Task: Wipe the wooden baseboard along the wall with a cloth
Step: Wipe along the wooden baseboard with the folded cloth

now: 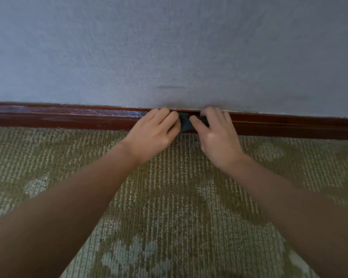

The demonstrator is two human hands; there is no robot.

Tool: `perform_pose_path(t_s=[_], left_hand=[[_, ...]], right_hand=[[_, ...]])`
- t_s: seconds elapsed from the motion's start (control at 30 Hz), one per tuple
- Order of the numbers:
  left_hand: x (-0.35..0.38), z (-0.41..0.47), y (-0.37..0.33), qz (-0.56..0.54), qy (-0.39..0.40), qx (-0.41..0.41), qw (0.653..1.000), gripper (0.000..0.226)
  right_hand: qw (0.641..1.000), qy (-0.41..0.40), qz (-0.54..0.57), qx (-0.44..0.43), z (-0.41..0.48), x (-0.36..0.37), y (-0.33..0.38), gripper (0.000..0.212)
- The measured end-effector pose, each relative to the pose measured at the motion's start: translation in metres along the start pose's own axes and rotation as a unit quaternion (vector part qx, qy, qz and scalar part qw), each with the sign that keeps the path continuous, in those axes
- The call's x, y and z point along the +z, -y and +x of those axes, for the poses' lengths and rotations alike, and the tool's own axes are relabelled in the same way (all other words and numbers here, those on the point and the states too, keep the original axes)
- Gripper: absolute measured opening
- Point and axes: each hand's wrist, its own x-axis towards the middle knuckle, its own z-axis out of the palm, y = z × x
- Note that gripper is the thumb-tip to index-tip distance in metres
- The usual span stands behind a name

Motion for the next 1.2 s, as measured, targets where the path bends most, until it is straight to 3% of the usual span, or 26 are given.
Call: perform_pose_path(t_s=[0.17, 0.4, 0.53, 0.9, 1.2], left_hand=[[0.005, 0.015, -0.015, -0.008, -0.017, 0.005, 1.000, 0.024], [0.004, 0.017, -0.015, -0.035, -0.015, -0.012, 0.999, 0.031], [0.007, 0.022, -0.022, -0.031, -0.020, -0.031, 0.999, 0.030], [0.004, 0.028, -0.018, -0.007, 0.002, 0.023, 1.000, 0.027], [0.002, 0.017, -0.018, -0.031, -0.003, -0.020, 0.999, 0.028]], right_hand=[[0.999, 0.017, -0.045, -0.005, -0.011, -0.009, -0.022, 0.045], [0.996, -0.010, -0.042, 0.079, -0.013, -0.007, -0.010, 0.044], [0.996, 0.026, -0.083, 0.035, -0.014, -0.016, -0.021, 0.049], [0.994, 0.028, -0.069, 0.086, -0.011, -0.015, -0.011, 0.043], [0.994, 0.061, -0.089, -0.028, -0.003, -0.026, -0.019, 0.041]])
